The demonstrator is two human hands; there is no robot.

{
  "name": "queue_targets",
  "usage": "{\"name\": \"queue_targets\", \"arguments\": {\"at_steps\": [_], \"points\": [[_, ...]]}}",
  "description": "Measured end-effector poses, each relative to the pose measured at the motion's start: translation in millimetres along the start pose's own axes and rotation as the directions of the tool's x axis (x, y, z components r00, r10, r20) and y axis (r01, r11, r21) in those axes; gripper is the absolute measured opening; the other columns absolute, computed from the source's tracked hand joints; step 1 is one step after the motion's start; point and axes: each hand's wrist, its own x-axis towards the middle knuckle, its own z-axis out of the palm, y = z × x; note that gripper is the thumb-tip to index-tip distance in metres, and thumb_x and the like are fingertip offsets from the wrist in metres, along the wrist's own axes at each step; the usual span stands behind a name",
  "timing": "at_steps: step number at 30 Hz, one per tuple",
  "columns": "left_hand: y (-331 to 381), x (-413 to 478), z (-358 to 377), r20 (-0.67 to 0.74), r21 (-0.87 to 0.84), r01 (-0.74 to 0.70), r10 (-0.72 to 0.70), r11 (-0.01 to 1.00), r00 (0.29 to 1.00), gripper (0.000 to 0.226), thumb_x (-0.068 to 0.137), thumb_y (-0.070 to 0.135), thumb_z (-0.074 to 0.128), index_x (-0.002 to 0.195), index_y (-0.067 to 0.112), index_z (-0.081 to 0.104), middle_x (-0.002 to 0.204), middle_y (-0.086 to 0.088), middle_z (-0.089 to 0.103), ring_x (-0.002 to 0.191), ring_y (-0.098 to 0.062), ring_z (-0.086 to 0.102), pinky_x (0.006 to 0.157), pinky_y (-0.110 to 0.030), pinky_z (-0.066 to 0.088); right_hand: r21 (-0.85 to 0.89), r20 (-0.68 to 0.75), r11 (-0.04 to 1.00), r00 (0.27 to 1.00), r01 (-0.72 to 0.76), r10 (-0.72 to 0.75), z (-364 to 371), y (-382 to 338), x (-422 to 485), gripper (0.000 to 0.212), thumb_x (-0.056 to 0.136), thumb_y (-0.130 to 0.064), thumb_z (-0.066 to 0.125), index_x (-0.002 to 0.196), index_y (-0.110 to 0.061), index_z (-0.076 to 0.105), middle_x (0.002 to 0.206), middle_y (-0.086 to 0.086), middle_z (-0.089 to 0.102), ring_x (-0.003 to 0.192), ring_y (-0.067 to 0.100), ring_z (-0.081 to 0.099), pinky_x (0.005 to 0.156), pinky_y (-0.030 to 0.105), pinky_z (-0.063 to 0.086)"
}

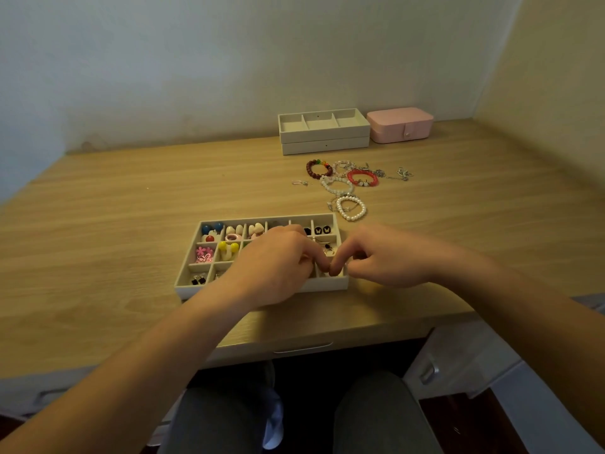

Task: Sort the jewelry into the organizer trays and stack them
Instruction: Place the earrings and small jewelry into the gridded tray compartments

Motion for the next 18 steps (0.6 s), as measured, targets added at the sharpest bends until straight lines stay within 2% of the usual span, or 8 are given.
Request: {"name": "queue_targets", "arguments": {"at_steps": [3, 6, 10, 14, 16, 18], "points": [[1, 0, 3, 0.016, 0.043, -0.026, 0.026, 0.999, 1.0, 0.036, 0.098, 0.018, 0.05, 0.111, 0.044, 0.073, 0.109, 0.012, 0.054, 0.103, -0.008, 0.047, 0.086, -0.026, 0.039, 0.011, -0.019, 1.0, 1.0, 0.002, -0.001, 0, -1, 0, 0.032, 0.096, -0.016, 0.054, 0.107, -0.032, 0.08, 0.075, -0.024, 0.058, 0.065, 0.001, 0.055, 0.06, 0.019, 0.04], [1, 0, 2, 0.003, 0.045, -0.038, 0.038, 0.998, 0.999, 0.036, 0.097, 0.019, 0.05, 0.112, 0.043, 0.072, 0.11, 0.011, 0.056, 0.106, -0.01, 0.049, 0.09, -0.032, 0.045, 0.011, -0.039, 1.0, 0.999, -0.005, 0.005, -1, 0, 2, 0.03, 0.097, -0.017, 0.054, 0.105, -0.033, 0.079, 0.075, -0.024, 0.059, 0.064, -0.002, 0.056, 0.059, 0.017, 0.039], [1, 0, 2, 0.017, 0.04, -0.043, 0.043, 0.998, 0.999, 0.032, 0.097, 0.021, 0.053, 0.109, 0.042, 0.073, 0.108, 0.012, 0.057, 0.103, -0.01, 0.051, 0.091, -0.034, 0.048, 0.012, 0.005, 1.0, 1.0, -0.007, 0.007, 0, 0, 2, 0.03, 0.096, -0.017, 0.054, 0.104, -0.033, 0.079, 0.078, -0.018, 0.064, 0.064, 0.009, 0.057, 0.06, 0.029, 0.048], [0, 4, -6, -0.049, -0.045, -0.001, -0.001, 0.999, 0.999, 0.03, 0.096, 0.019, 0.053, 0.105, 0.039, 0.073, 0.106, 0.01, 0.061, 0.095, -0.009, 0.056, 0.085, -0.033, 0.05, 0.09, -0.144, 0.996, 0.99, 0.005, 0.008, -6, -1, 10, 0.026, 0.098, -0.018, 0.055, 0.096, -0.032, 0.076, 0.084, -0.012, 0.07, 0.069, 0.013, 0.062, 0.061, 0.032, 0.052], [-5, 9, -12, -0.094, -0.089, 0.025, -0.033, 0.996, 0.995, 0.026, 0.095, 0.019, 0.055, 0.101, 0.038, 0.073, 0.104, 0.012, 0.061, 0.094, -0.008, 0.058, 0.085, -0.034, 0.052, 0.142, -0.257, 0.99, 0.966, 0.013, 0.025, -10, 4, 20, 0.023, 0.097, -0.018, 0.057, 0.094, -0.031, 0.076, 0.084, -0.007, 0.069, 0.067, 0.007, 0.06, 0.057, 0.026, 0.048], [-12, 14, -15, -0.147, -0.083, 0.05, -0.061, 0.995, 0.987, 0.02, 0.094, 0.022, 0.06, 0.103, 0.035, 0.072, 0.102, 0.013, 0.061, 0.094, -0.008, 0.058, 0.086, -0.034, 0.053, 0.182, -0.338, 0.983, 0.939, -0.001, 0.063, -11, 9, 32, 0.019, 0.096, -0.018, 0.059, 0.093, -0.028, 0.075, 0.083, -0.007, 0.066, 0.069, 0.005, 0.056, 0.059, 0.022, 0.043]]}}
